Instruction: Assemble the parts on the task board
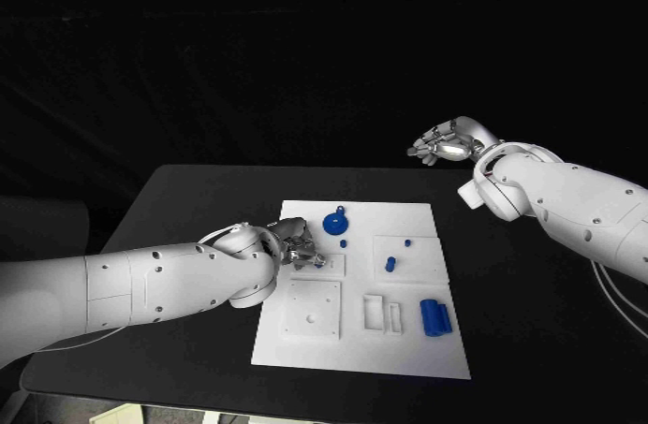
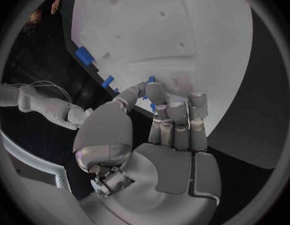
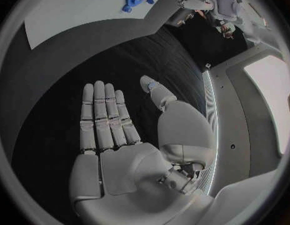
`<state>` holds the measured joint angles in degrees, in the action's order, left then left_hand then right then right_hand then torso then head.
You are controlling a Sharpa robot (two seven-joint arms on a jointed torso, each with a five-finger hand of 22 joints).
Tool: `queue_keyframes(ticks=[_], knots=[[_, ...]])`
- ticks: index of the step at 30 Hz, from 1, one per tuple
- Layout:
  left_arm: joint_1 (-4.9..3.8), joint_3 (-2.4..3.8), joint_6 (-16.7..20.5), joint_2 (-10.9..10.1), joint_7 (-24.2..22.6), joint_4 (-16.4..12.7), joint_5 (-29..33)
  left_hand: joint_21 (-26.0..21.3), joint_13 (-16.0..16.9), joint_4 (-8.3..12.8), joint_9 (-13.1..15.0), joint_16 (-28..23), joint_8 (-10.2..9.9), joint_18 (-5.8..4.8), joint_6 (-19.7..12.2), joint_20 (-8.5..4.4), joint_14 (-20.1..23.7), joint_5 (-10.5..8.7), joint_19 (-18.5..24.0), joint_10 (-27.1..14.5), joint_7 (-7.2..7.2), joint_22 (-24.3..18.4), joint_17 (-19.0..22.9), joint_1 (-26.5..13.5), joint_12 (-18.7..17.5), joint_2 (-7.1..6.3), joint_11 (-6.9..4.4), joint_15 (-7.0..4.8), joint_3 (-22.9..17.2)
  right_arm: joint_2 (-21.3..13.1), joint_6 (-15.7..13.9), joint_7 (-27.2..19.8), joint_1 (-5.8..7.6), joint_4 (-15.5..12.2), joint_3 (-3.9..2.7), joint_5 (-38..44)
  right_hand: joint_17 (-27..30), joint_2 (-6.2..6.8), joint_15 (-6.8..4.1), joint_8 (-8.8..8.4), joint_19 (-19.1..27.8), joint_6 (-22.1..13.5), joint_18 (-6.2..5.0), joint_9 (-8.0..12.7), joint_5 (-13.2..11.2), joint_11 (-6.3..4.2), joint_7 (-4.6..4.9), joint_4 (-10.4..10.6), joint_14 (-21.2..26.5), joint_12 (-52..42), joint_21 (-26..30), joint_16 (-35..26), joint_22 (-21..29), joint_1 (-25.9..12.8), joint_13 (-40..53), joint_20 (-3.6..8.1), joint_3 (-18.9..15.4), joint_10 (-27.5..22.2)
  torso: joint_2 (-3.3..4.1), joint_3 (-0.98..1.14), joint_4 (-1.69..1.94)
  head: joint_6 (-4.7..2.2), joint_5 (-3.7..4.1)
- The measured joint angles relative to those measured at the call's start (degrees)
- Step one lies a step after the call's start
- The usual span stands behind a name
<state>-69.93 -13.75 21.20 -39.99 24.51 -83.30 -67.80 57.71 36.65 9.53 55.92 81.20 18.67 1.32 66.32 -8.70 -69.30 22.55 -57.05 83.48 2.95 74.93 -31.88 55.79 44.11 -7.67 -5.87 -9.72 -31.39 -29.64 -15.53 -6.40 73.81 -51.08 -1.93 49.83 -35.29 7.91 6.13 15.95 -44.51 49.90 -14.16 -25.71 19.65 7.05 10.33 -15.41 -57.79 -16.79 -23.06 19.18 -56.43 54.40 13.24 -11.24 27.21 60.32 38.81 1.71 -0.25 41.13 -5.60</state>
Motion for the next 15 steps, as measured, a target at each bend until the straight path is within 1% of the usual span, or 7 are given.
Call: queue_keyframes(ticks=[10,12,15], knots=[[0.2,-0.06,1.0,-0.3,0.0,-0.4,0.0,0.2,0.1,0.1,0.1,0.0,0.0,-0.01,0.0,0.0,0.0,-0.22,0.0,0.0,-0.02,0.0,0.1,0.0,0.3,0.0,0.0,0.01,-0.1,0.0,0.0,0.0,0.0,0.0,0.02,0.0,0.1,0.0,0.0,0.0,0.0,0.0,0.01,0.1,0.6,0.0,0.0,0.0,0.0,0.2,0.2,-0.2,0.0,0.0,-0.2,0.0,0.0,0.0,-0.01,0.02,-0.01,0.08,0.03],[0.25,-0.07,1.3,-0.3,-0.1,-0.4,0.0,0.2,0.1,0.1,0.1,0.0,0.0,0.0,0.0,0.0,0.0,-0.22,0.0,0.0,-0.02,0.0,0.1,0.0,0.3,0.0,0.0,0.01,-0.1,0.0,0.0,0.0,0.0,0.0,0.02,0.0,0.1,0.0,0.0,0.0,0.0,0.0,0.01,0.1,0.6,0.21,0.0,0.0,0.0,0.2,0.2,-0.2,0.0,0.0,-0.2,0.0,0.0,0.2,-0.01,0.03,-0.01,0.08,0.03],[0.27,-0.07,2.0,-0.4,-0.2,-0.6,0.0,0.2,0.1,0.1,0.1,0.0,0.0,0.0,0.0,0.0,0.0,-0.23,0.0,0.0,-0.03,0.0,0.1,0.0,0.3,0.0,0.0,0.02,-0.1,-0.1,0.0,0.0,0.0,0.0,0.03,0.0,0.1,0.0,0.0,0.0,0.0,0.0,0.01,0.1,0.7,0.21,0.0,0.0,0.0,0.2,0.2,-0.2,0.0,0.0,-0.3,0.0,0.0,0.2,-0.01,0.03,-0.02,0.07,0.07]])
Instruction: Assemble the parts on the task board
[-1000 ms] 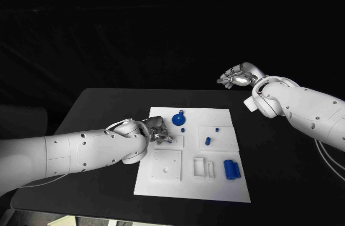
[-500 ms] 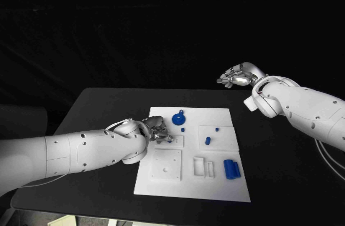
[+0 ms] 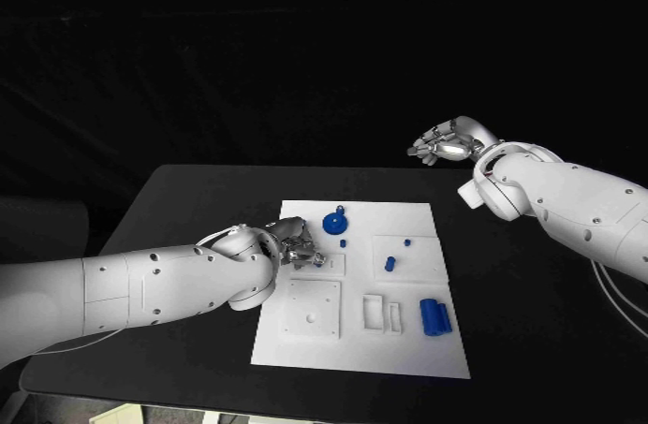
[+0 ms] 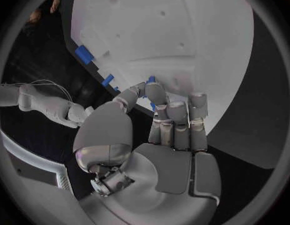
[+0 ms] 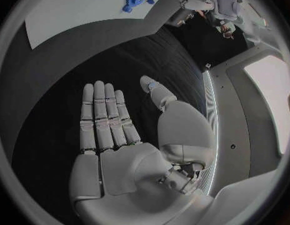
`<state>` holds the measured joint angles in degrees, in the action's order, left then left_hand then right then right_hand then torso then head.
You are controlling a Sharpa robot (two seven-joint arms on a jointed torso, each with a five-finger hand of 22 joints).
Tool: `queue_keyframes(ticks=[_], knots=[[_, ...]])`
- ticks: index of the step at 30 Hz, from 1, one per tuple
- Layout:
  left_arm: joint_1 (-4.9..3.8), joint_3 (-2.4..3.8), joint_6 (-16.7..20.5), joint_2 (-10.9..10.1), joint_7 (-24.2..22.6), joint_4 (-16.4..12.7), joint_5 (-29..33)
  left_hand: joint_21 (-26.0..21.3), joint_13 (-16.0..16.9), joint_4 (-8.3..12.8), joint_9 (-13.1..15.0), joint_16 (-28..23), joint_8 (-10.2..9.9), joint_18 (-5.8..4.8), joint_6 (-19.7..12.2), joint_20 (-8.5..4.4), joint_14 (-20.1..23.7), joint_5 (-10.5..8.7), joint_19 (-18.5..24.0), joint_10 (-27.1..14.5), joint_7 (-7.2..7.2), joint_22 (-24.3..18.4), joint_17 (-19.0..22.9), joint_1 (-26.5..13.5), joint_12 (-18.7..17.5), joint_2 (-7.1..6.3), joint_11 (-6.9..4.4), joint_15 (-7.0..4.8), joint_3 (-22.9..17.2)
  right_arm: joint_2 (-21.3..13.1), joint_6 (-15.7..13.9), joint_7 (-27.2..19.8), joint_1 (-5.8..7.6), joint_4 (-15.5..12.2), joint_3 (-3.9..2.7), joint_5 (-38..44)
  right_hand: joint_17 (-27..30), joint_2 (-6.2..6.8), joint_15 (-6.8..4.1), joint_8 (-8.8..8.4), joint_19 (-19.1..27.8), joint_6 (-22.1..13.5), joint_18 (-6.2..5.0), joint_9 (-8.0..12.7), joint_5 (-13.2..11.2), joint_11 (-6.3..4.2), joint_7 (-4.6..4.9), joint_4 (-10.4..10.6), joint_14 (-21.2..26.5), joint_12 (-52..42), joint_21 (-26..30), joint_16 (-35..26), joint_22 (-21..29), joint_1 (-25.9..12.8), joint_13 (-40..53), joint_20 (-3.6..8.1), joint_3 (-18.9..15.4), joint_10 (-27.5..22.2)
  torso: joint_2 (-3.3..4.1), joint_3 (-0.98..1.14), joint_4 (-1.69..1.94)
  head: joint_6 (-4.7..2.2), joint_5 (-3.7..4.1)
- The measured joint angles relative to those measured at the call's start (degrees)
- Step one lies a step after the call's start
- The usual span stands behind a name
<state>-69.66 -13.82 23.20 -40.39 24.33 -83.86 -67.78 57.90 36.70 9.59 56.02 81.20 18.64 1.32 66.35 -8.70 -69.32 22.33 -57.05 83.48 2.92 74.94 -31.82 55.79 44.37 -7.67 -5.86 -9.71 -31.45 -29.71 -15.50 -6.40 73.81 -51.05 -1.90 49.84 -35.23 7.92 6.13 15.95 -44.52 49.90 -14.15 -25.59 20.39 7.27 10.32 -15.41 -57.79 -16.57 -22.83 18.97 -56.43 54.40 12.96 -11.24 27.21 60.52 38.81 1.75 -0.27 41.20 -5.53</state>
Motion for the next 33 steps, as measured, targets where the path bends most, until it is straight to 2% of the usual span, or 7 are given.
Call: queue_keyframes(ticks=[16,33], knots=[[0.18,0.0,2.2,-0.3,-0.3,-0.2,0.2,0.0,0.0,0.0,0.0,0.0,0.2,0.0,0.1,0.0,-0.1,-0.21,0.0,0.0,-0.06,0.0,0.1,0.0,0.2,0.0,0.0,0.1,0.0,0.0,0.0,0.0,0.0,0.0,0.03,0.0,0.0,0.0,0.0,0.0,0.2,0.0,0.0,0.0,0.0,0.0,0.0,0.0,0.0,0.0,0.0,0.0,0.0,0.0,-0.1,-0.22,0.0,0.0,-0.01,0.01,0.0,-0.09,0.05],[0.13,0.08,-0.6,0.5,0.3,0.6,0.2,0.0,0.0,-0.1,0.0,0.0,0.2,-0.01,0.1,0.0,-0.1,-0.43,0.0,0.0,-0.07,0.0,0.3,-0.2,0.4,0.25,0.0,0.07,-0.3,0.0,0.1,0.0,0.0,-0.2,0.07,0.0,0.0,0.0,-0.01,0.0,0.2,0.0,0.0,0.1,0.3,0.0,0.0,0.0,0.0,0.2,0.0,0.0,0.0,0.0,-0.2,-0.22,0.0,0.0,0.01,0.0,-0.02,-0.07,-0.01]])
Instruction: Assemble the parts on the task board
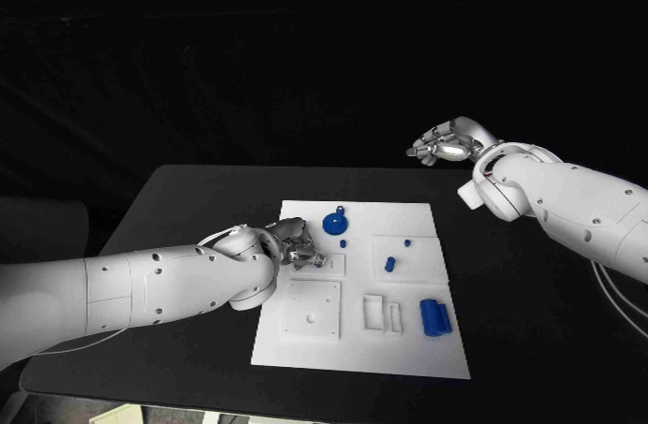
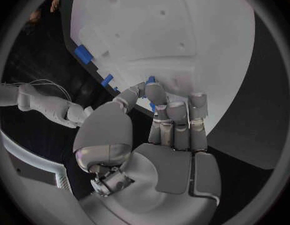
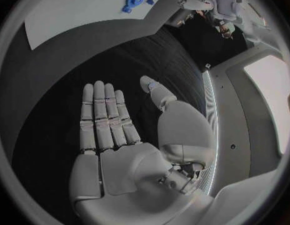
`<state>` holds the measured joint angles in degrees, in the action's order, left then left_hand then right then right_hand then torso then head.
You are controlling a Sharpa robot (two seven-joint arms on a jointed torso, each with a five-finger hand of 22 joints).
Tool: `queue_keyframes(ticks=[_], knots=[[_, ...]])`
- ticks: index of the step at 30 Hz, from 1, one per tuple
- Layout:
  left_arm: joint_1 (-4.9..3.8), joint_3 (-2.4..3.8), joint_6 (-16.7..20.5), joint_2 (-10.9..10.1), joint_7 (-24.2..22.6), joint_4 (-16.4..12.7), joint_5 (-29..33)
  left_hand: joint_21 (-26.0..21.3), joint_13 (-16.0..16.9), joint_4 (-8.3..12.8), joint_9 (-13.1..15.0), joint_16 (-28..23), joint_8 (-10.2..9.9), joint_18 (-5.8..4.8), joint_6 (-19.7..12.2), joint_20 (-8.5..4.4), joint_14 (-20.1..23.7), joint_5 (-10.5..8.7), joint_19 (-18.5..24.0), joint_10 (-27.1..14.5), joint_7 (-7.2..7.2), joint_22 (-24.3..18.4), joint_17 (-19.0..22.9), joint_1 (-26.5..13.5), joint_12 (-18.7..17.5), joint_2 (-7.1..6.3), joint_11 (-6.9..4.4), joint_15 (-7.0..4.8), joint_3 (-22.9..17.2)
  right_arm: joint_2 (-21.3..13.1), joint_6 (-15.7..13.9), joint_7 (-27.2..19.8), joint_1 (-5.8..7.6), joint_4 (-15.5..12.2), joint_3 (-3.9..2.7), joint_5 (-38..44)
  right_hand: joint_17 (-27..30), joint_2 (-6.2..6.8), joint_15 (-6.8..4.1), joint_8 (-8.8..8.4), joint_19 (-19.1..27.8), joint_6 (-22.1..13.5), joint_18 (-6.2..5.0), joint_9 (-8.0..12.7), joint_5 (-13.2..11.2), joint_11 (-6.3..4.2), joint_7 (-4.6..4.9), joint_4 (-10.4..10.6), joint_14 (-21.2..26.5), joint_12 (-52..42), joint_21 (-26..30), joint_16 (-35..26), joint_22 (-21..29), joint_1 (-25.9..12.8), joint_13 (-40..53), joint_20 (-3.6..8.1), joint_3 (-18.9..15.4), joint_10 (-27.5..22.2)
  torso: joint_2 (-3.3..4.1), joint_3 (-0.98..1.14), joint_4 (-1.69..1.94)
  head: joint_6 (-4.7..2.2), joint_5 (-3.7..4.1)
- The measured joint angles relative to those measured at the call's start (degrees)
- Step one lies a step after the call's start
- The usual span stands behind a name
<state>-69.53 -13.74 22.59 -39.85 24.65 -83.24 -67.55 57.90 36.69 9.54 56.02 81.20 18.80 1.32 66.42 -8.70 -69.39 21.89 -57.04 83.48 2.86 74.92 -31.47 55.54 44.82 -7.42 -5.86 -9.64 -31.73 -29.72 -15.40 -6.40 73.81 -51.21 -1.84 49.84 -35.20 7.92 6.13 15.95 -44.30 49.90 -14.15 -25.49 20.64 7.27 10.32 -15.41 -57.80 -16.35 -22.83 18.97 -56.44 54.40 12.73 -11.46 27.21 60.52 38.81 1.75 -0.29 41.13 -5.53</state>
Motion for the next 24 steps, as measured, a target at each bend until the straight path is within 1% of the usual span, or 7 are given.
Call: queue_keyframes(ticks=[11,14,20,24], knots=[[0.07,0.2,-0.9,0.3,0.2,0.2,0.0,0.0,0.0,0.0,0.1,0.0,0.0,0.0,0.0,0.0,0.0,0.0,0.0,0.0,0.0,0.0,0.1,0.0,0.0,0.01,0.0,0.0,0.0,0.0,0.1,0.0,0.0,-0.2,0.08,0.0,0.0,0.0,0.02,0.0,0.0,0.0,0.0,0.0,0.0,0.0,0.0,0.0,0.0,0.0,0.1,0.0,0.0,0.0,-0.1,0.0,0.0,0.0,0.02,0.0,-0.01,0.07,0.0],[0.05,0.23,-1.1,0.2,0.3,0.2,0.0,0.0,0.0,0.0,0.0,0.0,0.0,0.0,0.0,0.0,0.0,0.0,0.0,0.0,0.0,0.0,0.1,0.0,0.0,0.01,0.0,0.0,0.0,0.0,0.1,0.0,-0.01,-0.2,0.13,0.0,0.0,0.0,0.2,0.0,0.0,0.0,0.0,0.0,0.0,0.0,0.0,0.2,0.2,0.0,0.2,0.0,-0.1,0.0,-0.1,0.01,-0.2,0.0,0.02,0.01,0.02,0.12,0.05],[0.04,0.24,-1.4,0.2,0.3,0.2,-0.1,0.0,0.0,0.0,0.0,0.0,-0.1,0.0,0.0,0.0,0.0,-0.21,0.0,0.0,0.0,0.0,0.2,0.0,0.0,0.01,0.0,-0.01,0.0,0.0,0.2,0.0,-0.02,-0.2,0.21,0.0,0.0,0.0,0.13,0.0,0.0,0.0,0.01,0.0,0.0,0.0,0.0,0.2,0.3,0.0,0.2,0.0,-0.1,0.0,-0.1,0.01,-0.2,0.0,0.02,0.01,0.03,0.16,0.13],[0.06,0.23,-1.8,0.0,0.3,0.2,-0.1,0.0,0.0,0.0,0.0,0.0,0.2,0.0,0.0,0.0,0.0,-0.22,0.0,0.0,0.0,0.0,0.3,-0.1,0.2,0.07,0.0,-0.01,0.0,0.0,0.3,0.0,-0.02,-0.2,0.26,0.0,0.0,0.0,0.13,0.0,0.0,0.0,0.0,0.0,0.0,0.0,0.0,0.2,0.3,0.0,0.2,-0.2,0.0,0.0,-0.2,0.01,-0.2,0.0,0.01,-0.01,0.03,0.21,0.13]])
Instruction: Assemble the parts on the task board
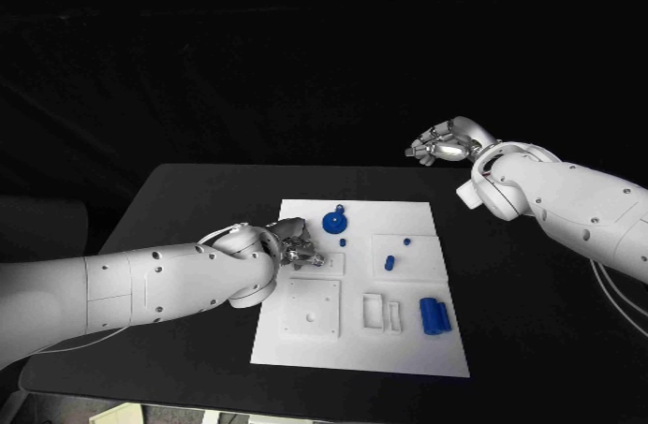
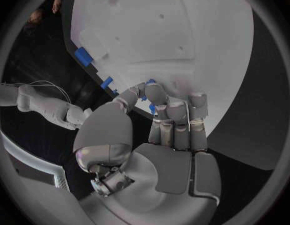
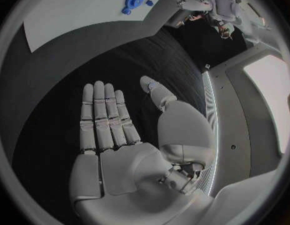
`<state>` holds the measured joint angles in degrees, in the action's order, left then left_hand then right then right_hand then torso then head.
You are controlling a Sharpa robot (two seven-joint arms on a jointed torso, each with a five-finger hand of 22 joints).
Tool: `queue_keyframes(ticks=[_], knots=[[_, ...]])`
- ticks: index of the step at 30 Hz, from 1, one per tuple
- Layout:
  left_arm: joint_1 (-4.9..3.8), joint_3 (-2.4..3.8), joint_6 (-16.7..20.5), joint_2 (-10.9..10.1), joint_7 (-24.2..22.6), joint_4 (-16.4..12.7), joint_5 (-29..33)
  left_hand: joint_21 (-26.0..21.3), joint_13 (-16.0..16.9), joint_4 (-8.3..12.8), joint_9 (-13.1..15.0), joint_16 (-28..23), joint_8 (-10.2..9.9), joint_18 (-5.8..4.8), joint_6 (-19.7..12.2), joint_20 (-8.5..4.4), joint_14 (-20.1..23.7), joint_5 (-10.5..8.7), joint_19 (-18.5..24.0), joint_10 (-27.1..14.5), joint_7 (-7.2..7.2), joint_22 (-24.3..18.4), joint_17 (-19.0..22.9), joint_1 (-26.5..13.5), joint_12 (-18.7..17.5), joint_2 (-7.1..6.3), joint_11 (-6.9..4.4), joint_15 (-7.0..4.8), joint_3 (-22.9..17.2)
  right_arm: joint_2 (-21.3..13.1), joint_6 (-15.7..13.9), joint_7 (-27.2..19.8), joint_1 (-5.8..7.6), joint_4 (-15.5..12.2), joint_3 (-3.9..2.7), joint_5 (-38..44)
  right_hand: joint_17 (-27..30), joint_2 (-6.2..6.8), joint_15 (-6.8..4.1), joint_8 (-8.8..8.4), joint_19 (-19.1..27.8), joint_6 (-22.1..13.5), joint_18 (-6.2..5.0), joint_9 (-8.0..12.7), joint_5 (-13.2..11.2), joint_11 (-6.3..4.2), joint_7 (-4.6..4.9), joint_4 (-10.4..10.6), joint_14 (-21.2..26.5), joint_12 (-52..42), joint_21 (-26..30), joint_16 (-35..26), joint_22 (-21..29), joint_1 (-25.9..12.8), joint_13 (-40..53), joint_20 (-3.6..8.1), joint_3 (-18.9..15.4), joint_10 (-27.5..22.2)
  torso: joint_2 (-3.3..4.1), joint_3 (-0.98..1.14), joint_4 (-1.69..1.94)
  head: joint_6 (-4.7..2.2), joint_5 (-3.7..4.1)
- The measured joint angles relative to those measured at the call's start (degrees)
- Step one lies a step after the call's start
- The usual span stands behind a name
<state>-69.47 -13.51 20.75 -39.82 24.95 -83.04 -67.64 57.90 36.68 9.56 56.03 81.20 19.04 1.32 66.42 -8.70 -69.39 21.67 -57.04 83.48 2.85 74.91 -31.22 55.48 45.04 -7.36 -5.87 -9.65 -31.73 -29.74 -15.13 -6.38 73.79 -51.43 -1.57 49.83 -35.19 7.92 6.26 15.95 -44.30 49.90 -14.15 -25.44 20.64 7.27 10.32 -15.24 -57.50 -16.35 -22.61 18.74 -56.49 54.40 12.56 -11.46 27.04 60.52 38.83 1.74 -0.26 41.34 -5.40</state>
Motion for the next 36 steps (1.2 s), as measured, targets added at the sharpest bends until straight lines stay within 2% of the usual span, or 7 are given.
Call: queue_keyframes(ticks=[3,5,9,15,26,36], knots=[[-0.01,0.02,-0.3,-0.1,0.0,-0.1,0.0,0.0,0.0,0.0,0.1,0.2,0.1,0.0,0.0,0.0,0.0,0.0,0.0,0.0,0.0,0.0,0.1,0.0,0.3,0.02,0.0,0.0,0.0,0.0,0.0,0.0,0.0,-0.1,0.02,0.0,0.0,0.0,0.0,0.0,0.0,0.0,0.0,0.0,0.0,0.0,0.0,0.0,0.0,0.0,0.0,0.0,0.0,0.0,0.0,0.0,0.0,0.0,0.0,-0.01,0.0,0.08,0.0],[-0.03,0.04,-0.6,-0.1,0.0,-0.1,0.0,0.0,-0.1,0.0,0.1,0.6,0.1,0.91,0.0,0.0,0.0,-2.98,0.0,0.0,0.0,0.0,0.3,-0.1,0.4,0.07,0.0,0.0,0.0,0.0,0.1,0.0,0.0,-0.1,0.04,0.0,0.0,0.0,0.0,0.0,0.0,0.0,0.0,0.0,0.0,0.0,0.0,0.0,0.0,0.0,0.0,0.0,0.0,0.0,-0.1,0.0,0.0,0.0,-0.01,-0.02,0.01,0.11,0.0],[0.0,0.0,-1.3,-0.2,0.0,-0.2,0.0,0.0,-0.2,0.1,0.1,0.7,0.4,0.92,0.0,0.0,0.1,-4.42,0.0,0.0,0.0,0.0,0.5,-0.1,0.7,0.03,0.0,-0.11,-0.8,-0.1,0.1,0.0,0.0,-0.1,0.05,0.0,0.0,0.0,-0.01,0.0,0.2,0.0,0.01,0.1,0.0,0.0,0.0,0.0,0.0,0.0,0.0,0.0,0.0,0.0,-0.1,-0.21,0.0,0.0,-0.01,-0.02,0.02,0.13,0.0],[0.05,-0.04,-2.0,-0.1,-0.1,-0.2,0.1,0.0,-0.4,0.6,0.2,0.9,0.8,0.91,0.3,0.0,-0.1,-4.43,0.0,0.0,-0.28,0.0,0.8,-1.5,1.1,-1.08,0.0,-0.34,-2.4,-0.1,0.1,0.0,0.0,-0.1,0.07,0.0,0.0,0.0,-0.01,0.0,0.2,0.0,0.0,0.1,0.2,0.0,0.0,0.0,0.0,0.0,0.0,0.0,0.0,0.0,-0.1,-0.21,0.0,0.0,-0.01,-0.02,0.02,0.14,0.03],[0.07,-0.05,-2.2,-0.1,-0.1,0.0,0.4,0.0,-0.7,-1.4,0.2,1.1,0.8,0.91,0.7,0.0,-0.6,-4.43,0.0,-0.2,-0.74,0.0,1.3,-3.4,1.3,-0.22,0.19,-1.0,-2.4,-0.1,0.2,0.0,0.0,0.0,0.09,0.0,0.0,0.0,-0.01,0.0,0.2,0.0,0.0,0.1,0.2,0.0,0.0,0.0,0.0,0.0,0.0,0.0,0.0,0.0,-0.1,-0.21,0.0,0.0,-0.01,0.0,-0.01,0.15,0.03],[0.07,-0.03,-2.2,-0.2,-0.2,-0.1,0.9,0.0,-0.9,-1.4,0.0,1.1,0.8,0.9,0.8,0.0,-0.7,-4.86,0.0,-0.2,-0.78,0.0,1.6,-3.8,1.5,0.16,0.19,-1.03,-2.4,-0.1,0.2,0.0,-0.04,0.0,0.12,0.0,0.0,0.0,-0.02,0.0,0.2,0.0,0.0,0.1,0.2,-0.21,0.0,0.0,0.0,0.2,0.0,0.0,0.0,0.0,-0.2,-0.21,0.0,0.2,-0.01,0.0,-0.03,0.15,0.14]])
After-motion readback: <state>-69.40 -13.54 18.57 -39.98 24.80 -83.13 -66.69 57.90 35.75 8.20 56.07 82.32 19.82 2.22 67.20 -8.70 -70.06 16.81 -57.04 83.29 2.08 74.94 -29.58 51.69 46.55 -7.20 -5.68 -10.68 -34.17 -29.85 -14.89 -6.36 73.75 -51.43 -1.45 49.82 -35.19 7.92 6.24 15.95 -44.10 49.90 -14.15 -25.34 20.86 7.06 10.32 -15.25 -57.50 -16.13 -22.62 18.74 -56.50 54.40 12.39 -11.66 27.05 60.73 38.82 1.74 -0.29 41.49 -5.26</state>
